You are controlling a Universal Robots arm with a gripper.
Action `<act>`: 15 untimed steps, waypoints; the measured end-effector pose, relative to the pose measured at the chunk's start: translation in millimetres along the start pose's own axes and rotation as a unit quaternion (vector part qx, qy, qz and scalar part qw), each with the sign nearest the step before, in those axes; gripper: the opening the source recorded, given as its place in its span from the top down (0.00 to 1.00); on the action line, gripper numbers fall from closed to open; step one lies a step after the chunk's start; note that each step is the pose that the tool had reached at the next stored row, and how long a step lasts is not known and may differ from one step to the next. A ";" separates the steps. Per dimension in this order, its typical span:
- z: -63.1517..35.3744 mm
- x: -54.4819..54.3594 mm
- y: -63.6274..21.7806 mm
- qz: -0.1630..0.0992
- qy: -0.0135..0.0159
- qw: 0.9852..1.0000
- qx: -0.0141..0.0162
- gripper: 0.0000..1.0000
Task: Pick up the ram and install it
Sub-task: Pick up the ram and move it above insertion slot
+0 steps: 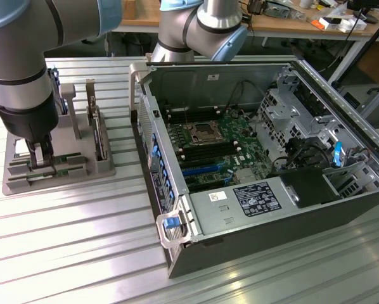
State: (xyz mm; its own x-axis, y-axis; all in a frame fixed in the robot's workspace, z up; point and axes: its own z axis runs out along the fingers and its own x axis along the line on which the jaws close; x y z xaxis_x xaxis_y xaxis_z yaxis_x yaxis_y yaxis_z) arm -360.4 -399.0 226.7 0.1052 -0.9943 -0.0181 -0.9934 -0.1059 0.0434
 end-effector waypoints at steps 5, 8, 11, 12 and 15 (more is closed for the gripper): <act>4.3 -0.1 1.5 0.000 0.000 1.000 0.000 0.64; 8.1 -0.1 1.7 0.000 0.000 1.000 0.000 0.64; 13.7 0.0 1.4 0.000 0.000 1.000 0.000 0.64; 14.5 0.0 0.8 0.000 0.000 1.000 0.000 0.64; 18.9 0.5 -2.0 0.000 0.001 1.000 0.000 0.64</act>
State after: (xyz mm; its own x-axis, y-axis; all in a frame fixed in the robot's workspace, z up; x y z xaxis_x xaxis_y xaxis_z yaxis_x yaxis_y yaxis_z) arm -359.3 -399.0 207.7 0.1051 -0.9943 -0.0166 -0.9934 -0.1057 0.0436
